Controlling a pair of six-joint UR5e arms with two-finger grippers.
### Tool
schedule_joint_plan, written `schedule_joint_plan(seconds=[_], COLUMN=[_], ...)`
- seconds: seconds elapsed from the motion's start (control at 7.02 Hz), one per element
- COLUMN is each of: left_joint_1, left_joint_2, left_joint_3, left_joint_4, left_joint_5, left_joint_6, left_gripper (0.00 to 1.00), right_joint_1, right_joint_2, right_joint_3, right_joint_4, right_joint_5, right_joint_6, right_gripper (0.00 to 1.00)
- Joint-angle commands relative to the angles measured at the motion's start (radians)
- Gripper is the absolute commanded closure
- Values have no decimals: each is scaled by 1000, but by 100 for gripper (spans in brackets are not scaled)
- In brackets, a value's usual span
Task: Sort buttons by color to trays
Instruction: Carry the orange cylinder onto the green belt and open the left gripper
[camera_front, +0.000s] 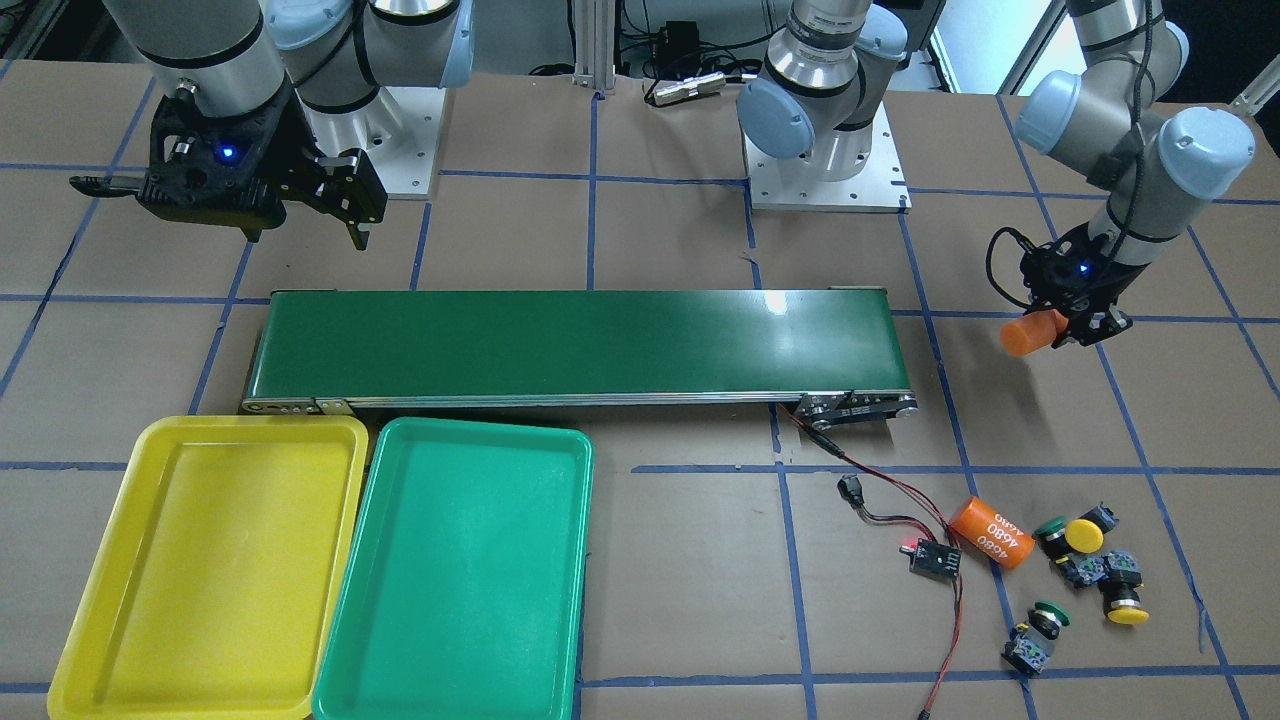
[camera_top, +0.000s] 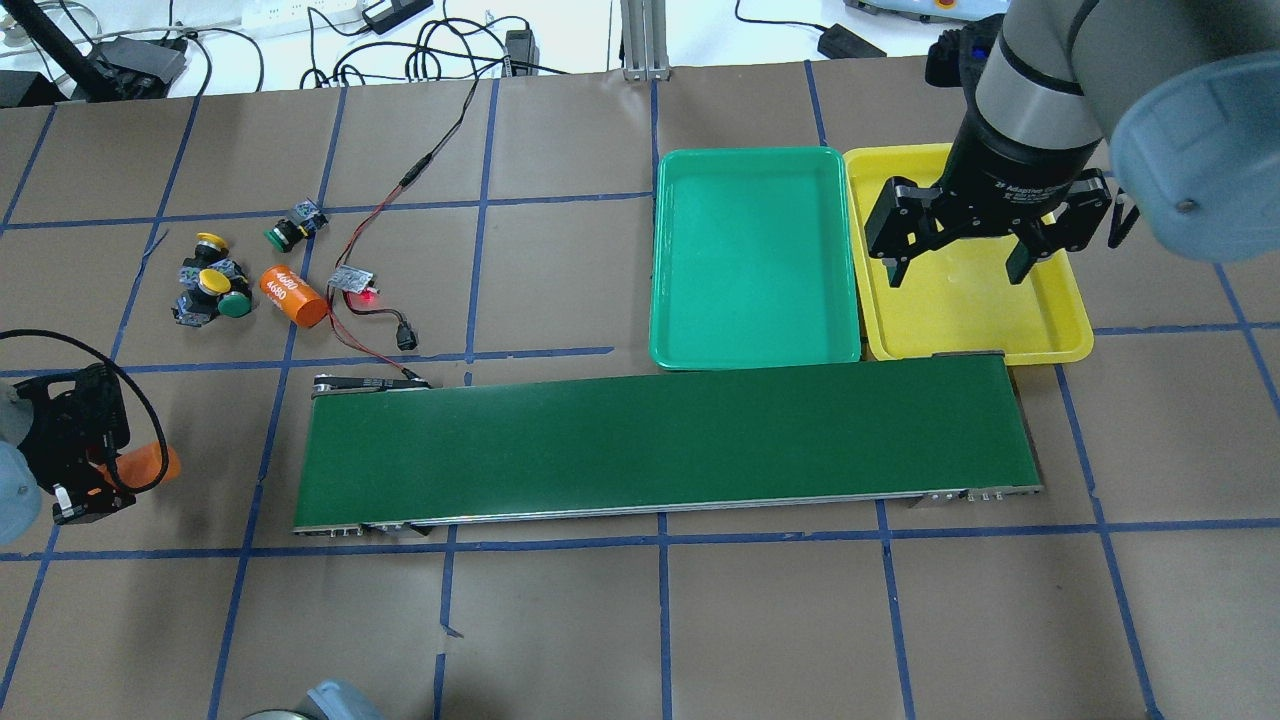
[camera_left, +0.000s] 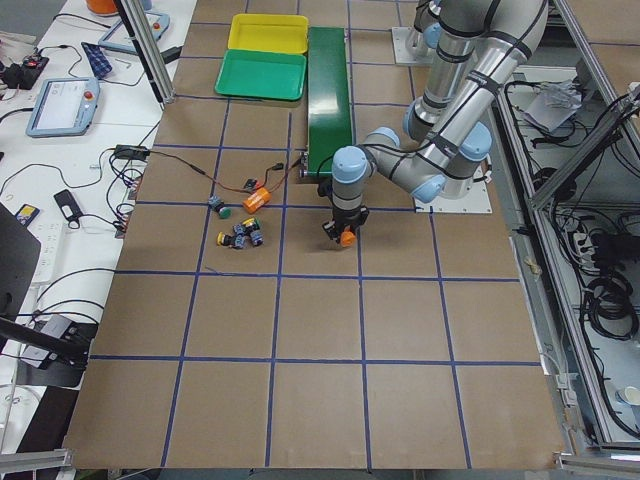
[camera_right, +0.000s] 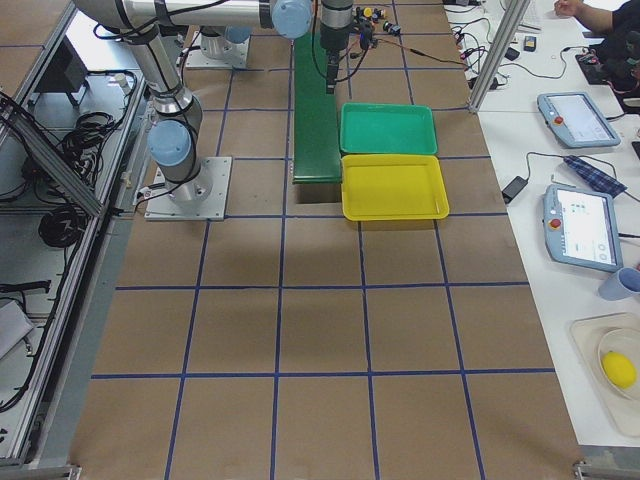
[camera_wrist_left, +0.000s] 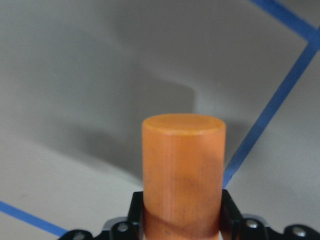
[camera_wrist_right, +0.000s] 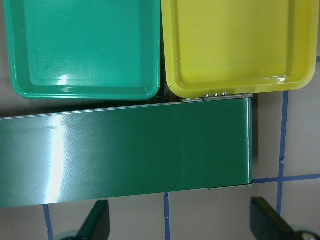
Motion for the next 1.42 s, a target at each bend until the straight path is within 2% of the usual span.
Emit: schedule_joint_plan(seconds=[0.0, 0.14, 0.43, 0.71, 1.0, 1.28], left_joint_1=[-215, -316, -493, -514, -520, -521], left_joint_2=[69, 71, 39, 37, 82, 68], left_joint_3=[114, 154, 149, 117, 25, -2], left_joint_4=[-204, -260, -249, -252, -236, -209], left_joint_5=[-27, -56, -60, -58, -49, -58], left_joint_6=[-28, -98, -190, -229, -230, -282], left_gripper=[100, 100, 100, 100, 100, 0], right_joint_1=[1, 1, 1, 1, 1, 1], right_joint_2=[0, 0, 0, 2, 2, 5], right_joint_3=[0, 0, 0, 0, 0, 2], right_joint_4=[5, 9, 2, 5, 9, 11], right_joint_5=[-4, -6, -6, -6, -6, -7], right_joint_6=[0, 0, 0, 0, 2, 2], right_gripper=[0, 0, 0, 0, 0, 0])
